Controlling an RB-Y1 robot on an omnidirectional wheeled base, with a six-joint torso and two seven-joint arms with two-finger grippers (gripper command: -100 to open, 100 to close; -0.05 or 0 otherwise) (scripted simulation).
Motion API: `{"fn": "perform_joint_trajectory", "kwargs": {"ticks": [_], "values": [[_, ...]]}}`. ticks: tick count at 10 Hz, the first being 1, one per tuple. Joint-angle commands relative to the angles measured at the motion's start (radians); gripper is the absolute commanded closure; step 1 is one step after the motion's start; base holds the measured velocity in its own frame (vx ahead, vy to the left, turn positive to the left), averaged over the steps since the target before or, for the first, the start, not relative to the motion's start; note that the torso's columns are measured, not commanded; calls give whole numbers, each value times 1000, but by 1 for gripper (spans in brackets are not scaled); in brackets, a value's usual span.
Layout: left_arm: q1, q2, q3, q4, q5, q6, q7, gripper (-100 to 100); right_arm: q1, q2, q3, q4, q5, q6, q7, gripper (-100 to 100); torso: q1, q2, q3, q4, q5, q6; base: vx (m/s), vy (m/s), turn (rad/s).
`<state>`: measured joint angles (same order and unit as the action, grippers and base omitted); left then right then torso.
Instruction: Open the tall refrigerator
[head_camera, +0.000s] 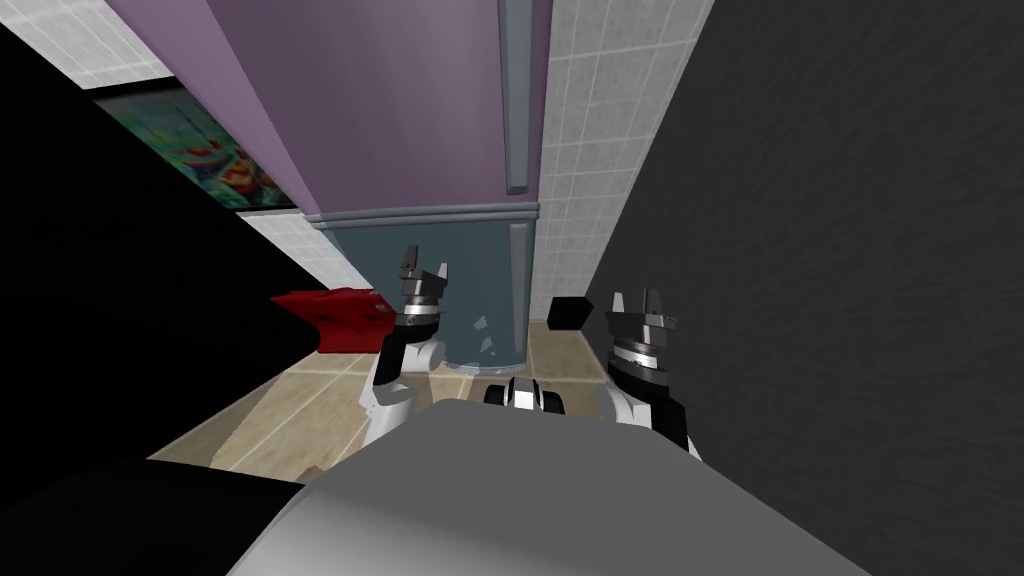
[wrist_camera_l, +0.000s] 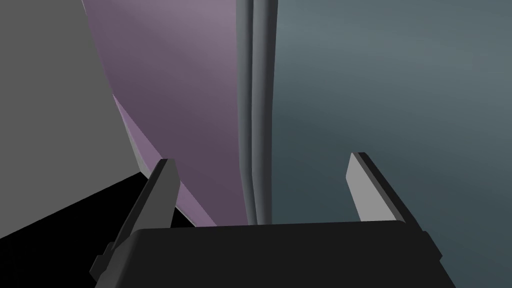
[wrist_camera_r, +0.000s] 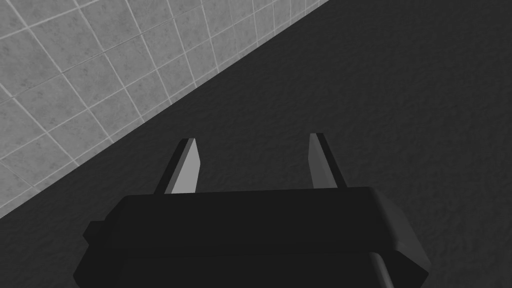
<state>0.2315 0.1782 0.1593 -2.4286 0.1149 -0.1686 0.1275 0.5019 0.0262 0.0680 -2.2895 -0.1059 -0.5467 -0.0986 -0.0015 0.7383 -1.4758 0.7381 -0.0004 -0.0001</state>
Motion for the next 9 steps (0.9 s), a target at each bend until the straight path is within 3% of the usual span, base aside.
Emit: {"fn": "perform_joint_trajectory", "kwargs": {"ticks": [1,2,3,5,6,8,9], "values": [[-51,5,11,-6,9,75,3,-100,0,0,0,0,0,0,0,0,2,0,0,0,0,0,23,-96,89],[-83,9,20,-8,16,105,7,-100,0,0,0,0,0,0,0,0,2,-1,-1,0,1,0,40,-115,120],[-83,9,20,-8,16,117,7,-100,0,0,0,0,0,0,0,0,1,-2,-1,0,0,0,36,-82,49],[-148,15,38,-12,31,183,14,-100,0,0,0,0,0,0,0,0,2,-1,-1,0,1,0,34,-106,115],[-148,15,38,-12,31,200,14,-100,0,0,0,0,0,0,0,0,0,0,0,0,0,0,25,-106,47],[-214,21,56,-16,47,268,21,-100,0,0,0,0,0,0,0,0,2,0,0,0,1,0,20,-118,110],[-216,21,56,-16,47,286,21,-100,0,0,0,0,0,0,0,0,0,0,0,0,0,0,11,-108,56]]}}
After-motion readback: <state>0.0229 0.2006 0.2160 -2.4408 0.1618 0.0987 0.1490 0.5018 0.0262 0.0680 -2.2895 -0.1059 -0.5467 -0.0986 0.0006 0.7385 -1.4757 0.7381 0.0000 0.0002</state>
